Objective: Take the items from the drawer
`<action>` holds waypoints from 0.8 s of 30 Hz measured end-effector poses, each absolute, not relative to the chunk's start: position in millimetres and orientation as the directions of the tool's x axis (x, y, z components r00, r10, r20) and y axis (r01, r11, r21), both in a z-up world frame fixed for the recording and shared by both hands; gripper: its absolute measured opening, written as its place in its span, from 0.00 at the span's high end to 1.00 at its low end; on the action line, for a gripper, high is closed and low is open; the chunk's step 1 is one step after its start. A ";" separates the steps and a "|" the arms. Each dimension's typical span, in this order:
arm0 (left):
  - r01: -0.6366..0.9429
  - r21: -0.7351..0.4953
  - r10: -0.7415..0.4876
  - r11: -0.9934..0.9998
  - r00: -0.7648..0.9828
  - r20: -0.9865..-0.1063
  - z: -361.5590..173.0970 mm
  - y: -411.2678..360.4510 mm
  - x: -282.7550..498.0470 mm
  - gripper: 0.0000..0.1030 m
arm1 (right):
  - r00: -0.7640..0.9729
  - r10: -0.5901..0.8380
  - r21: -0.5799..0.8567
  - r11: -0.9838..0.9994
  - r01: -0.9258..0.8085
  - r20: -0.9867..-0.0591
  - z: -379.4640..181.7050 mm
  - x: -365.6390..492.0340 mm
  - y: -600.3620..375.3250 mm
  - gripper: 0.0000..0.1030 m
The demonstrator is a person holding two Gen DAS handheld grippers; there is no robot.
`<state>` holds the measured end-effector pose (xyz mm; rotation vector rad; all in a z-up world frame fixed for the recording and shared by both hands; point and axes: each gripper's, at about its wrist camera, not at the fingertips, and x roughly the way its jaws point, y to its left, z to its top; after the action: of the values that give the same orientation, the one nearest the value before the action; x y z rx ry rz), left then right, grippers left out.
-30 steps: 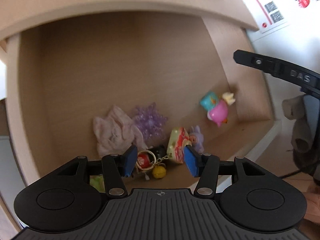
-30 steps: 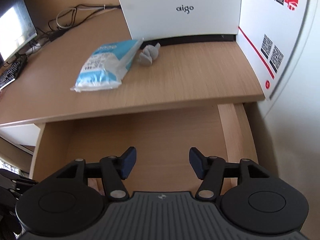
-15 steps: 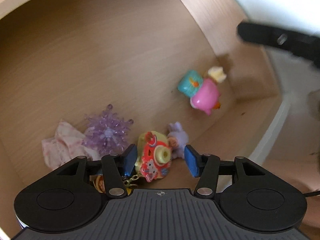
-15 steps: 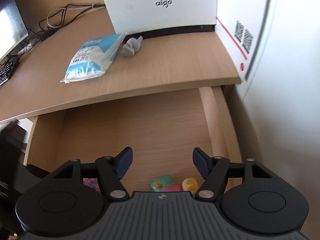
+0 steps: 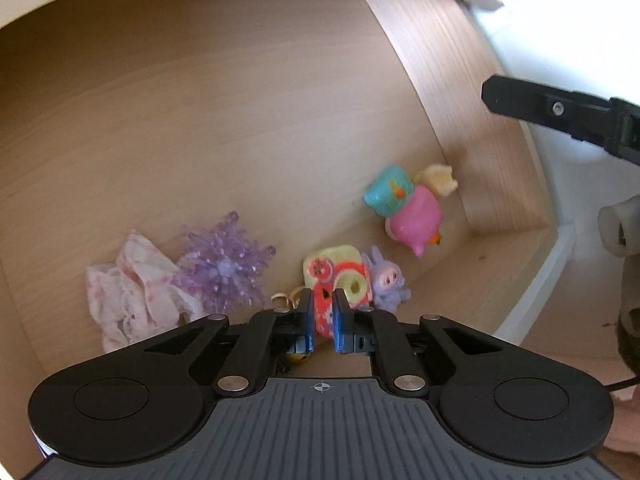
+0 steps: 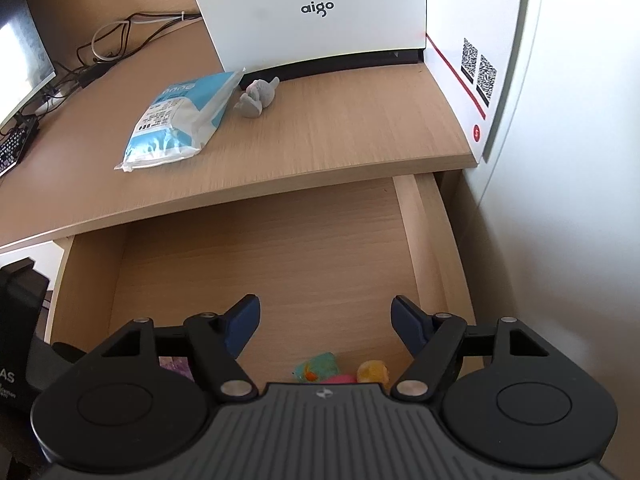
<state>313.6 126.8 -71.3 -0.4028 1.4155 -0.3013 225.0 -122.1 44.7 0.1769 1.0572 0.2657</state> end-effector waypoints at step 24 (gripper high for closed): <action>-0.143 -0.481 -0.444 0.865 0.227 -0.867 -51.1 137.6 330.7 0.77 | 0.459 0.345 0.315 0.938 -0.143 -0.819 53.3 233.4 -125.8 0.14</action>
<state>330.7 137.6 -51.1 -0.5238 1.3426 -0.2205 233.4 -125.8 53.3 0.2131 1.0534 0.3029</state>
